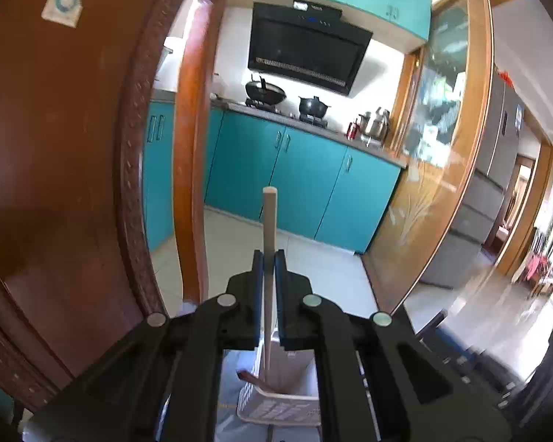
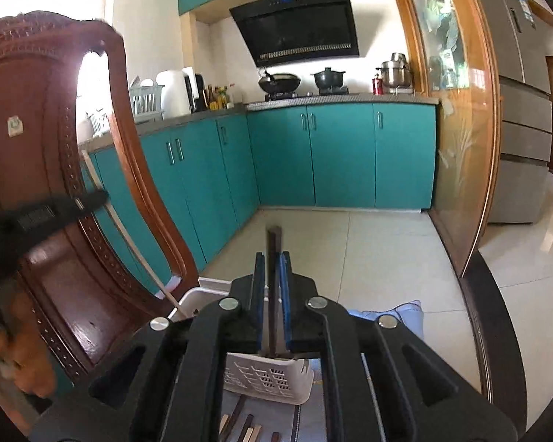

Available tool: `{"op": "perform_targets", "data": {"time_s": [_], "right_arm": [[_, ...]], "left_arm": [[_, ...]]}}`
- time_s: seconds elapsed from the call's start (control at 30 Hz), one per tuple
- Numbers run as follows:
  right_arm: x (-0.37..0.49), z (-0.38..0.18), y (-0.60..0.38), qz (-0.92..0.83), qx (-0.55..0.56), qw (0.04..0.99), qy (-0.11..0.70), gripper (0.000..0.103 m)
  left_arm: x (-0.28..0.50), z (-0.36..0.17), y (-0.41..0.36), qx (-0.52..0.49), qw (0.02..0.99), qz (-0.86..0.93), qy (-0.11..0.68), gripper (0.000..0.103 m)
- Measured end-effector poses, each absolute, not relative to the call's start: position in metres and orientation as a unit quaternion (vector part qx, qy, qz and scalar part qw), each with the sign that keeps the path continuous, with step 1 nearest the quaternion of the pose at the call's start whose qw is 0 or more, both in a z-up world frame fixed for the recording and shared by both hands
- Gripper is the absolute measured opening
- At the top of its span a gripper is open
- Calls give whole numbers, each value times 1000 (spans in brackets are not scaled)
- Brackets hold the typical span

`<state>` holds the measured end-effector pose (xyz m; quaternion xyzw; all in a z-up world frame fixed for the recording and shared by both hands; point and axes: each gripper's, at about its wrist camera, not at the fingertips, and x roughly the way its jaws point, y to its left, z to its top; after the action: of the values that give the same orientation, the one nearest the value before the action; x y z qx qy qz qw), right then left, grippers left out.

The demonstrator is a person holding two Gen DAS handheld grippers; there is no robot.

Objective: Organize utensils
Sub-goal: 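Carry both chopsticks over the basket and release them inside, then return both tools to the chopsticks and close the right tool on a red-brown chopstick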

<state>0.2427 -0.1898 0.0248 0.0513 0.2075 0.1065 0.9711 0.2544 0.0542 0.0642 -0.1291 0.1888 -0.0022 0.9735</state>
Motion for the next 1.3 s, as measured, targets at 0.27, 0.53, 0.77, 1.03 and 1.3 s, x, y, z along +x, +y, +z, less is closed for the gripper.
{"op": "perform_targets", "data": {"time_s": [0.27, 0.53, 0.77, 1.03, 1.3], "right_arm": [[188, 38, -203, 132, 43, 978, 155, 28], [194, -64, -186, 170, -5, 913, 371, 29], [220, -160, -162, 144, -26, 820, 553, 29], [219, -178, -168, 118, -28, 820, 559, 8], [222, -164, -190, 92, -21, 832, 546, 7]], "left_arm": [[236, 62, 45, -106, 977, -12, 187, 7], [195, 34, 30, -48, 982, -5, 185, 21], [202, -52, 23, -34, 938, -56, 340, 21], [214, -104, 18, -4, 899, -58, 434, 22], [215, -150, 9, 21, 859, -71, 507, 22]]}}
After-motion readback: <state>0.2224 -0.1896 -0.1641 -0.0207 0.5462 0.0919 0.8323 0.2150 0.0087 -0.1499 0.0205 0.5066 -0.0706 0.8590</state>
